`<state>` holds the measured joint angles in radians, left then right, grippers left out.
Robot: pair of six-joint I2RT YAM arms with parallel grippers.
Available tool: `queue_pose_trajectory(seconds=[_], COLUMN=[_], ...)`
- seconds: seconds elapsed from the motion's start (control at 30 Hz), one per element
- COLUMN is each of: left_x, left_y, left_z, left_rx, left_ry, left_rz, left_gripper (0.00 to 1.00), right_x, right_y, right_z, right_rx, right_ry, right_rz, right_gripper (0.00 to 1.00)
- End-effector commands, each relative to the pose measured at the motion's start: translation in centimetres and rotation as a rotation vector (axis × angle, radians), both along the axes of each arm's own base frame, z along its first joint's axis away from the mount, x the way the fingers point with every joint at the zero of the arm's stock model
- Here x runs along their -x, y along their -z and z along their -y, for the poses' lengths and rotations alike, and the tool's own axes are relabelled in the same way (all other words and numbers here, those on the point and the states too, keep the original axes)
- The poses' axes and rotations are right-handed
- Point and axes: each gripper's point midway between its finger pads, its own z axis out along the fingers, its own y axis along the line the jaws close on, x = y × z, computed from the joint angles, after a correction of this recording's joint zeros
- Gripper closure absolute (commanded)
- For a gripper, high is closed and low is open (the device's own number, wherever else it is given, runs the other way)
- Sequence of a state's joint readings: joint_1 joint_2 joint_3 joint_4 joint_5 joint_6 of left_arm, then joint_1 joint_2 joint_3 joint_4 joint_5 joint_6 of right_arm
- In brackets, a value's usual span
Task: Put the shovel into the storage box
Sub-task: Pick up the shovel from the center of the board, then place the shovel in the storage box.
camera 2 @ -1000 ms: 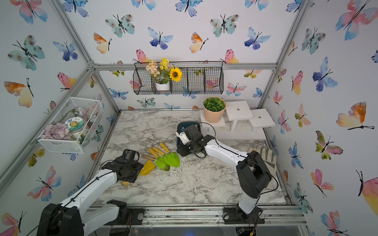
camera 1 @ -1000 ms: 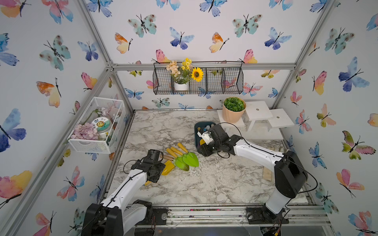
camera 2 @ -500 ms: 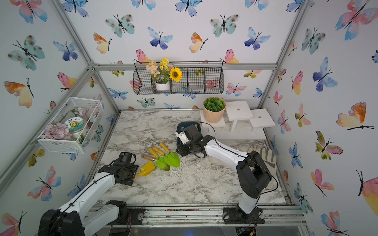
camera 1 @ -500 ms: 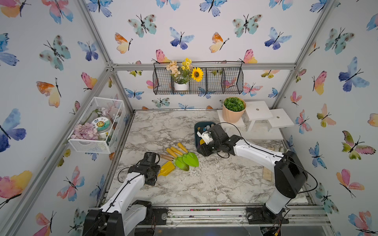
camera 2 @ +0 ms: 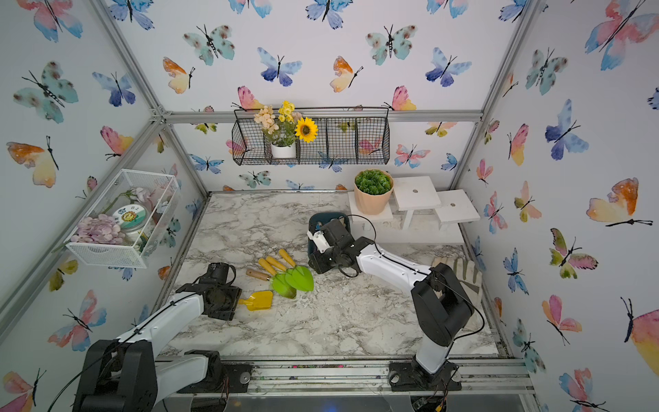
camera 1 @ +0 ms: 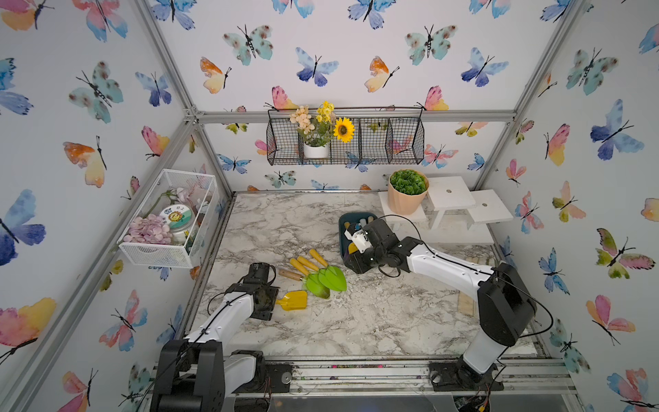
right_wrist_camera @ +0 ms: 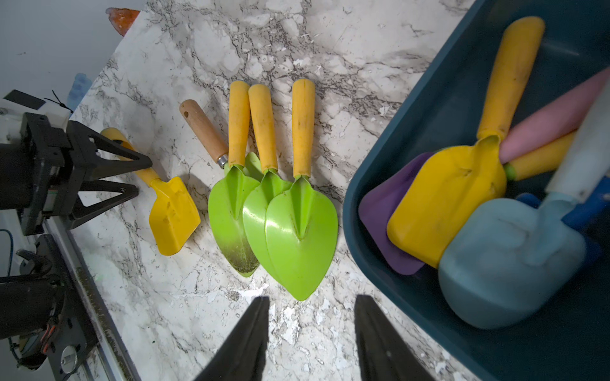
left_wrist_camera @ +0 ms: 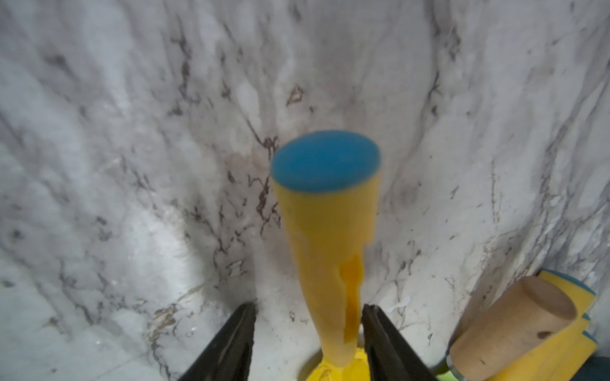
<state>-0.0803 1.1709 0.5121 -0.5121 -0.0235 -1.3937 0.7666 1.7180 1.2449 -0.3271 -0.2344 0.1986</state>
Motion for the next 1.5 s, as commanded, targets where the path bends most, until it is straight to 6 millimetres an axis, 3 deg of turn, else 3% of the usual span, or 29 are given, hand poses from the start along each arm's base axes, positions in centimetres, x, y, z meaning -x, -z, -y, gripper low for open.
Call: queue_pose_trajectory(seconds=[0.0, 0.3, 0.6, 0.73, 1.0, 1.23, 1.47], left_x=[0.5, 0.7, 1.0, -0.1, -4.5, -8.9, -14.1], left_y=[0.9, 0.6, -0.3, -1.7, -5.8, -9.2, -12.8], left_z=[0.1, 0.4, 0.8, 1.1, 3.9, 8.5, 14.0], left_rx=[0.014, 0.03, 0.039, 0.031, -0.007, -0.038, -0.092], left_ry=[0.037, 0.094, 0.153, 0.208, 0.401, 0.626, 0.83], left_rz=[-0.033, -0.04, -0.018, 0.03, 0.141, 0.213, 0.307], left_gripper=[0.46, 0.71, 0.88, 0.93, 0.96, 0.97, 0.96], right_x=[-0.4, -0.7, -0.8, -0.9, -1.2, -2.0, -2.7], right_y=[-0.7, -0.6, -1.2, -2.0, -3.8, -4.8, -4.7], right_z=[0.5, 0.7, 0.7, 0.4, 0.1, 1.5, 3.8], right_rx=[0.0, 0.005, -0.006, -0.032, -0.061, -0.061, -0.052], right_ry=[0.036, 0.054, 0.061, 0.062, 0.078, 0.149, 0.239], right_rz=[0.032, 0.039, 0.049, 0.053, 0.055, 0.06, 0.032], right_gripper=[0.53, 0.53, 0.53, 0.53, 0.53, 0.52, 0.52])
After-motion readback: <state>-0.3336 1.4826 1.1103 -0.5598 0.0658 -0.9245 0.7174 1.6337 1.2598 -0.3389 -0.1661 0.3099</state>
